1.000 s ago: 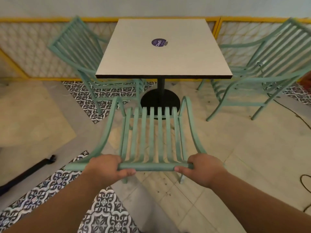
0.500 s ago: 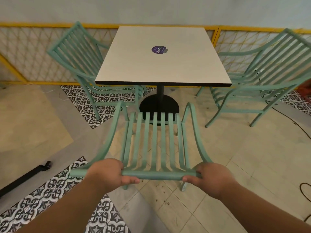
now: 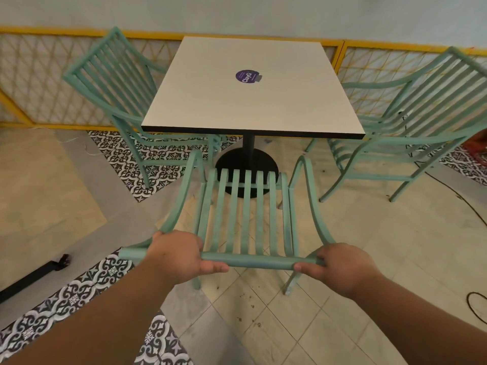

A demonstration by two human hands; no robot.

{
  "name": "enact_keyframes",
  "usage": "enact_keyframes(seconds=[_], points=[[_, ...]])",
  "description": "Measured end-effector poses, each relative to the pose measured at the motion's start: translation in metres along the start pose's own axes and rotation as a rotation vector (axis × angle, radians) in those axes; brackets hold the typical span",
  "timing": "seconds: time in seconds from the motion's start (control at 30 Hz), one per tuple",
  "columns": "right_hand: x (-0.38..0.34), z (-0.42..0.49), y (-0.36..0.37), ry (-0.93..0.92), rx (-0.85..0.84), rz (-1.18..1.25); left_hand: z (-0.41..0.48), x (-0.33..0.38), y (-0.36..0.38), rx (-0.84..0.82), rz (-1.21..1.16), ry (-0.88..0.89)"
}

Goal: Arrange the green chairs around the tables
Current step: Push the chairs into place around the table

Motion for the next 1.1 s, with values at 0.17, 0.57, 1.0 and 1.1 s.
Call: enact_keyframes(seconds=[0.17, 0.57, 1.0, 1.1], points=[[0.007, 0.016, -0.005, 0.048, 0.059, -0.023, 0.019, 0.002, -0.005, 0.048, -0.030, -0.021], [0.021, 0.061, -0.013, 0.038, 0.054, -0.096, 0.059, 0.006, -0.014, 0.102, 0.014, 0.000], [0.008, 0.110, -0.020, 0.039, 0.109, -0.085, 0.112, -0.018, -0.031, 0.116, 0.086, 0.056], [0.010, 0.118, -0.022, 0.031, 0.106, -0.104, 0.117, -0.017, -0.031, 0.132, 0.080, 0.059]])
Point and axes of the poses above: each hand's wrist, its own z-axis towards the middle knuckle, its own y-axis out of the palm, x = y × z, the point moved 7 cm from there along z, towards the middle knuckle, and after that the axes turned 10 degrees about x, right-handed, at the moved point
